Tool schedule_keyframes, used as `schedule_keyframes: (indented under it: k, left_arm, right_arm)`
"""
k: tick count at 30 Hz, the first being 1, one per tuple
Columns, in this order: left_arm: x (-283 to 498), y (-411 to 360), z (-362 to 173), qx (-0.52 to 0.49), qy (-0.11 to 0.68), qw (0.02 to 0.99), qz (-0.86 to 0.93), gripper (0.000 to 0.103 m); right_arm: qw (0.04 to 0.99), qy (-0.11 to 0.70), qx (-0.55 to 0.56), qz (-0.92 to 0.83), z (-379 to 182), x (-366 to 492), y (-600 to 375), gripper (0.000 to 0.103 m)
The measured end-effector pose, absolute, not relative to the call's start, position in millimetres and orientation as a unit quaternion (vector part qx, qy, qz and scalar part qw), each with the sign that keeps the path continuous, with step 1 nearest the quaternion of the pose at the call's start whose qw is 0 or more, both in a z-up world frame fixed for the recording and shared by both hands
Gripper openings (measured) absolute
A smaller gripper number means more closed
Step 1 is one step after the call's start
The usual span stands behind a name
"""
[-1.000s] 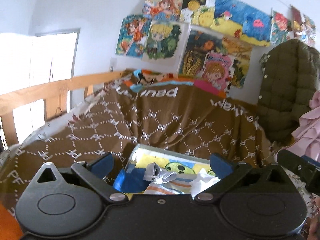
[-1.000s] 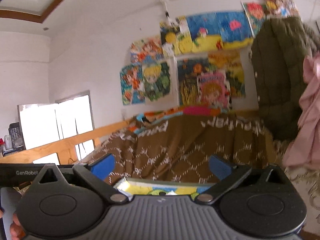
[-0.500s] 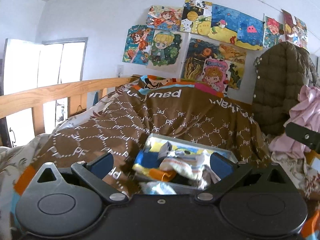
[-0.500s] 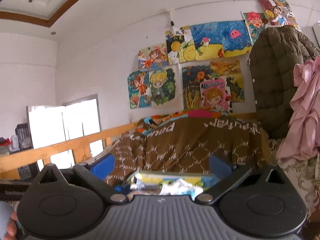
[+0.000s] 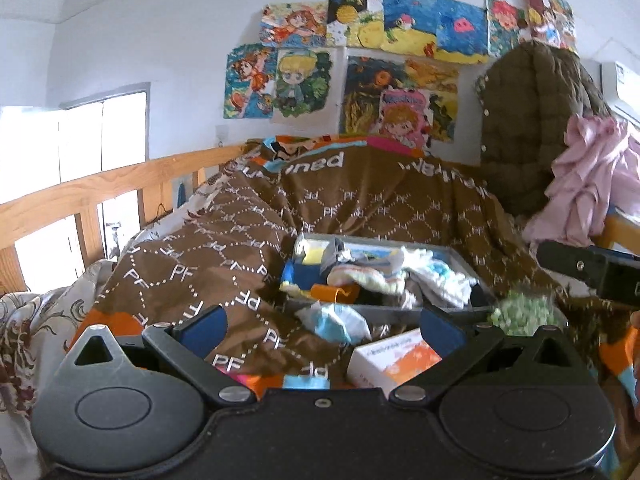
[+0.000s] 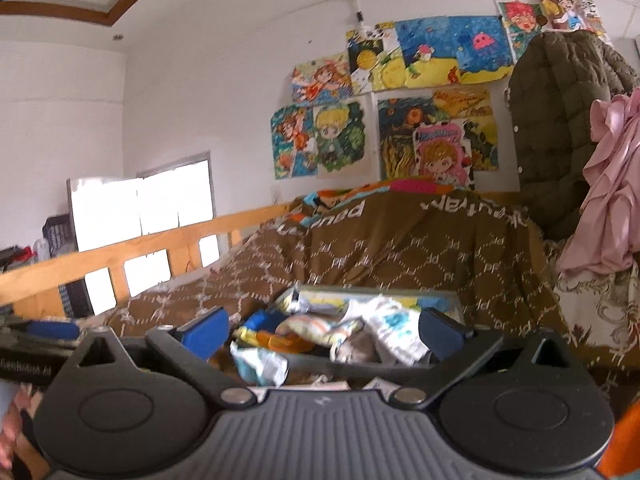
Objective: Organize soft objects
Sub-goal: 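Withdraw both grippers from the tray back toward the pile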
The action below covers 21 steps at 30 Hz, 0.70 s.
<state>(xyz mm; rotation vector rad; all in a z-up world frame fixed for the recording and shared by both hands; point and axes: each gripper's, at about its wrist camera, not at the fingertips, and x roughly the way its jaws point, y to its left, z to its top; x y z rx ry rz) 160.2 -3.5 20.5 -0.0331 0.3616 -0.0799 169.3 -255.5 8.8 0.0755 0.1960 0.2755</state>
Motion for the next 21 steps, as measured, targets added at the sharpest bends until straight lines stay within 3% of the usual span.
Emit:
schedule_keyframes:
  k: [9,21]
  left_arm:
    - [159.0,16.0,4.1,0.044,0.220,0.971,-0.078,0.102]
    - [169.8,37.6,-28.1,0.039,0.249,0.963,-0.093,0.102]
  right_arm:
    - [0.969,0.175,0.004,0.175,-20.6,152.1,-214.7,0.103]
    - [0.943,0.254,-0.058,0.206,-56.9,170.3,-175.7,0.103]
